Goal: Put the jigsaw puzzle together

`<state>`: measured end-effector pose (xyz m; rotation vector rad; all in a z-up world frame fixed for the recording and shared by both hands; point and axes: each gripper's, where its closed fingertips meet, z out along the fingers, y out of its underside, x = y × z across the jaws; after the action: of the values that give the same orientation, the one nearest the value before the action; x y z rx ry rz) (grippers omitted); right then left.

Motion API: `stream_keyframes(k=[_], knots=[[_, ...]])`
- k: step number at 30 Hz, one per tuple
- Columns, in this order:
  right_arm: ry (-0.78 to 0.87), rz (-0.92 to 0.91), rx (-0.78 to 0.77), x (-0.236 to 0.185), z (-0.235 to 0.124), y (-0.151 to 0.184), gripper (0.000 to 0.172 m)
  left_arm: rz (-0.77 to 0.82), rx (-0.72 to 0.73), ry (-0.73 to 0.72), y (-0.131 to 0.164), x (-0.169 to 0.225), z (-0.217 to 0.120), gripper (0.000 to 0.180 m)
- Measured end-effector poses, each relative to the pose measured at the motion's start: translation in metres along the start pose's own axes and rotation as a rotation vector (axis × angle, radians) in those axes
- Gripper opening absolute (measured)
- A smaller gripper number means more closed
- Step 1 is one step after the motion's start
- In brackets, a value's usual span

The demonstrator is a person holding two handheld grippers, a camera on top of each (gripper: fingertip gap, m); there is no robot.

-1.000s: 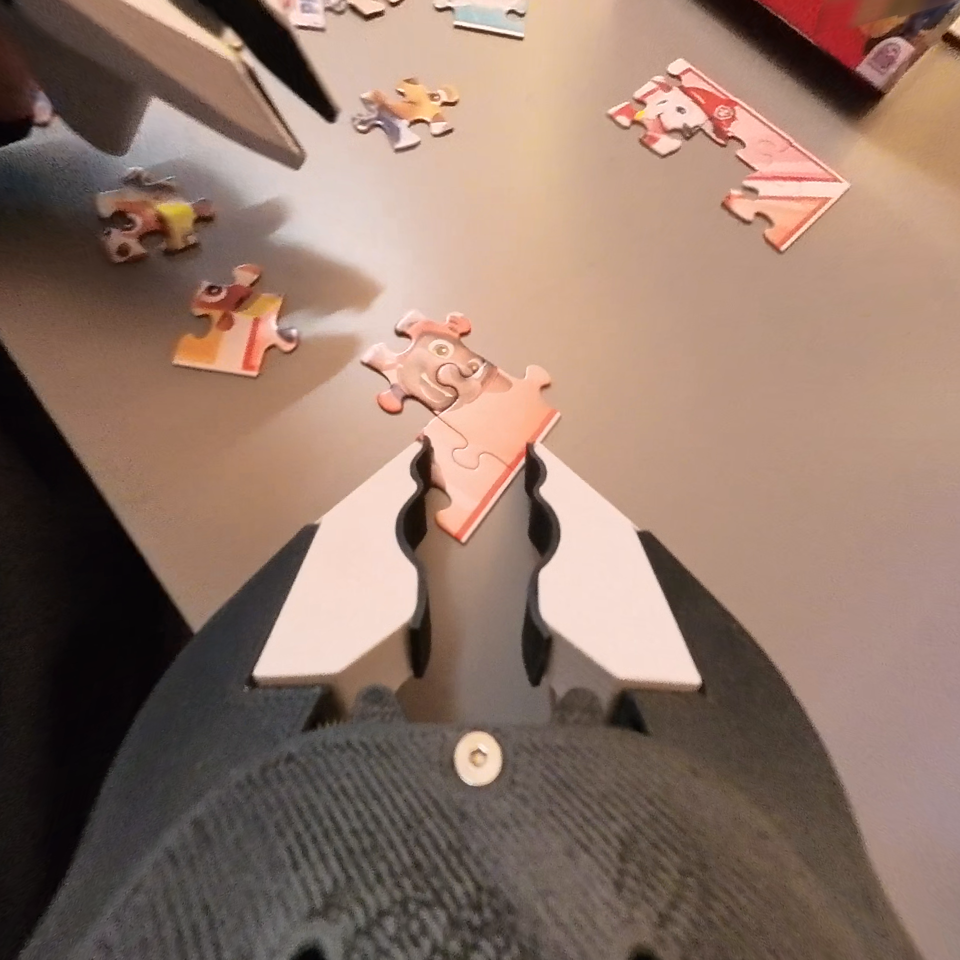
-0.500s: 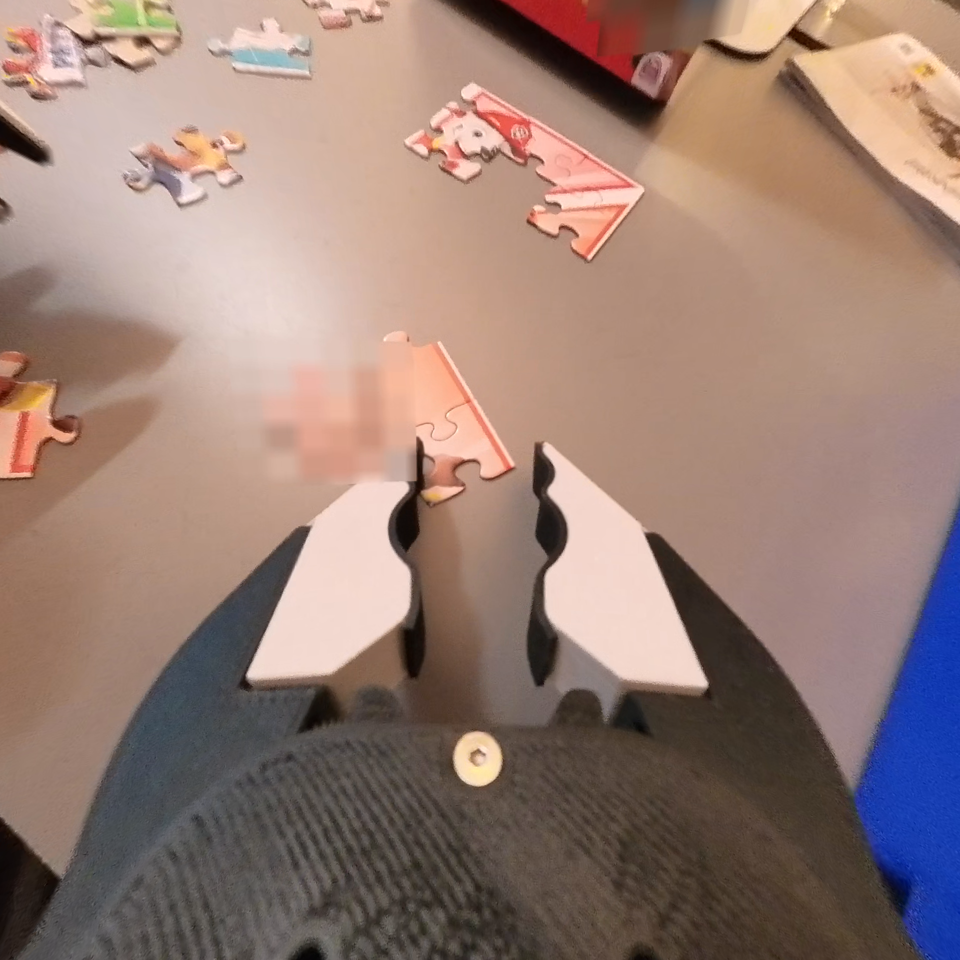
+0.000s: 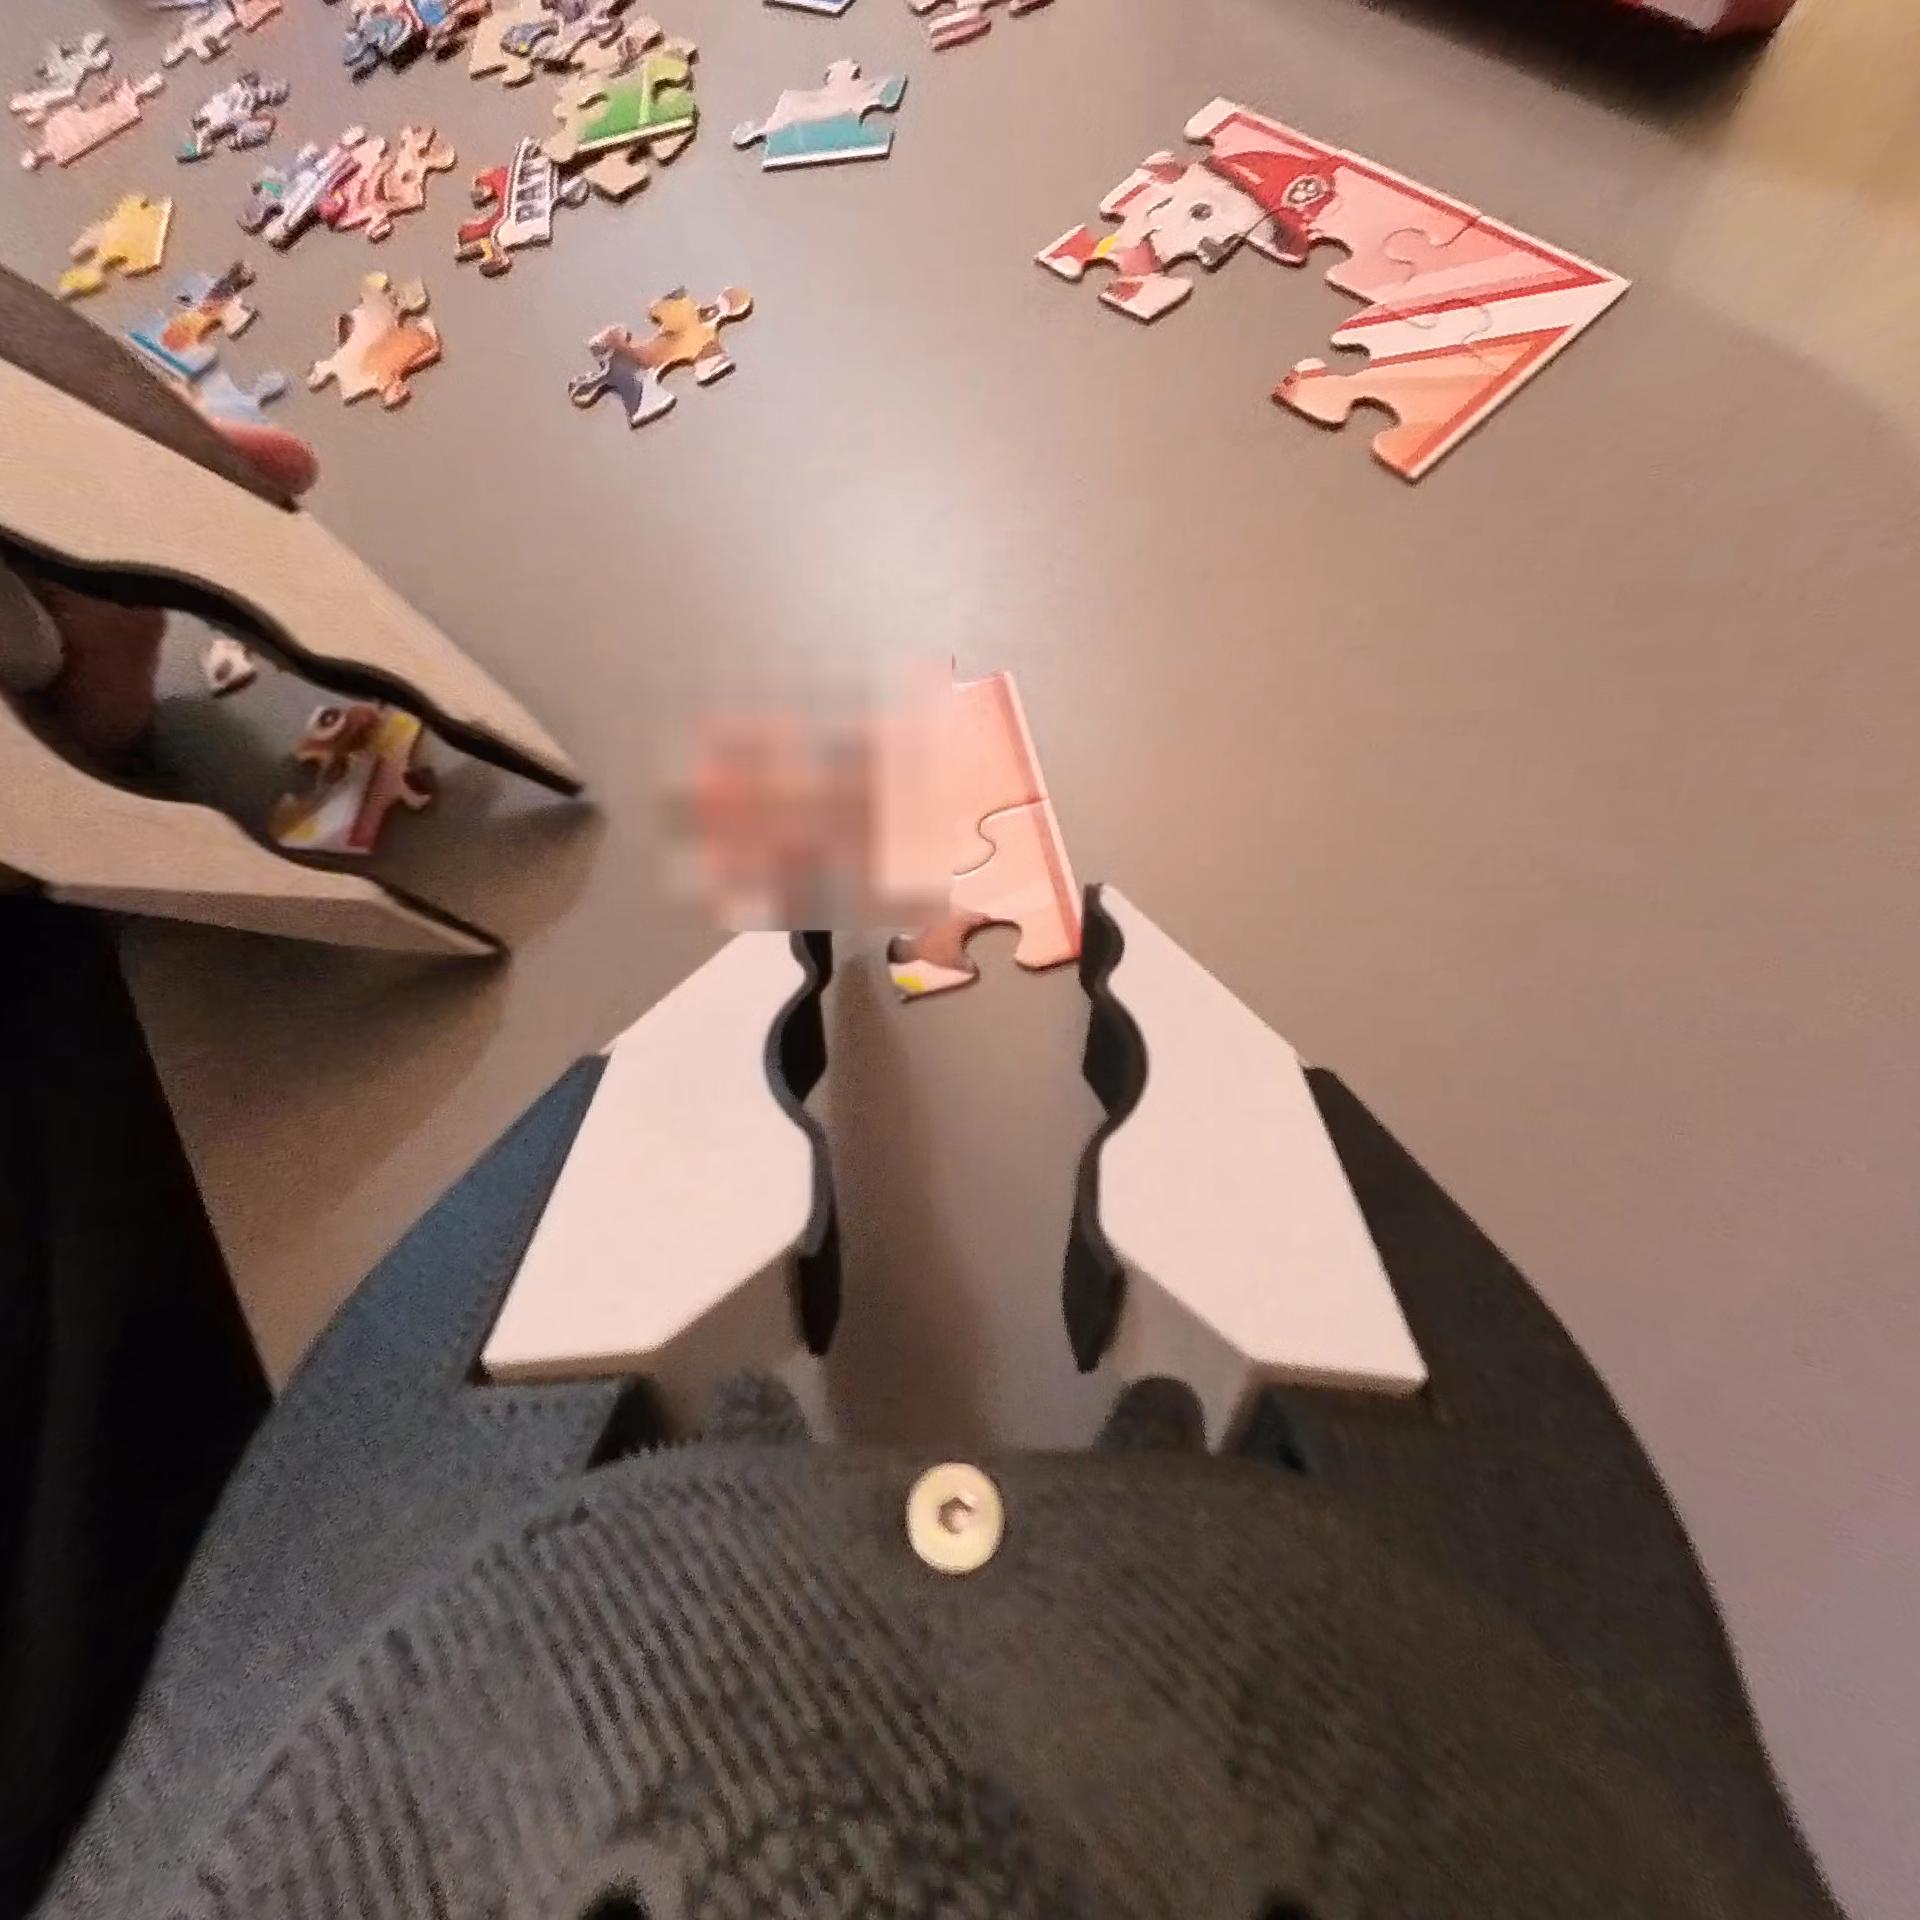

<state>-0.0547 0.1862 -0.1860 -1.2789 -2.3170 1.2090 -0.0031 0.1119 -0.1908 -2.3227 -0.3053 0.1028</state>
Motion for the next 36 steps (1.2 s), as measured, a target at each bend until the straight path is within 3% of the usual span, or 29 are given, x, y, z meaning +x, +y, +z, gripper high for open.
stream_keyframes(k=[4, 10, 21, 29, 33, 36], knots=[[-0.056, 0.031, 0.002, -0.024, -0.007, 0.01, 0.045, -0.092, -0.009, 0.07, -0.007, 0.005, 0.008, 0.031], [-0.076, -0.008, -0.008, -0.053, -0.013, 0.022, 0.044, -0.183, -0.006, 0.025, -0.008, -0.026, 0.008, 0.023], [-0.019, -0.035, -0.008, -0.051, -0.013, 0.022, 0.04, -0.19, 0.0, 0.013, -0.021, -0.043, 0.019, 0.018], [0.09, -0.007, 0.141, -0.038, -0.027, 0.005, 0.032, -0.239, 0.23, 0.016, -0.035, -0.066, -0.041, 0.016], [0.147, -0.014, 0.228, -0.032, -0.038, -0.005, 0.027, -0.223, 0.428, -0.087, -0.032, -0.087, -0.077, 0.003], [0.167, -0.028, 0.243, -0.032, -0.039, -0.007, 0.027, -0.245, 0.491, -0.036, -0.032, -0.083, -0.087, 0.005]])
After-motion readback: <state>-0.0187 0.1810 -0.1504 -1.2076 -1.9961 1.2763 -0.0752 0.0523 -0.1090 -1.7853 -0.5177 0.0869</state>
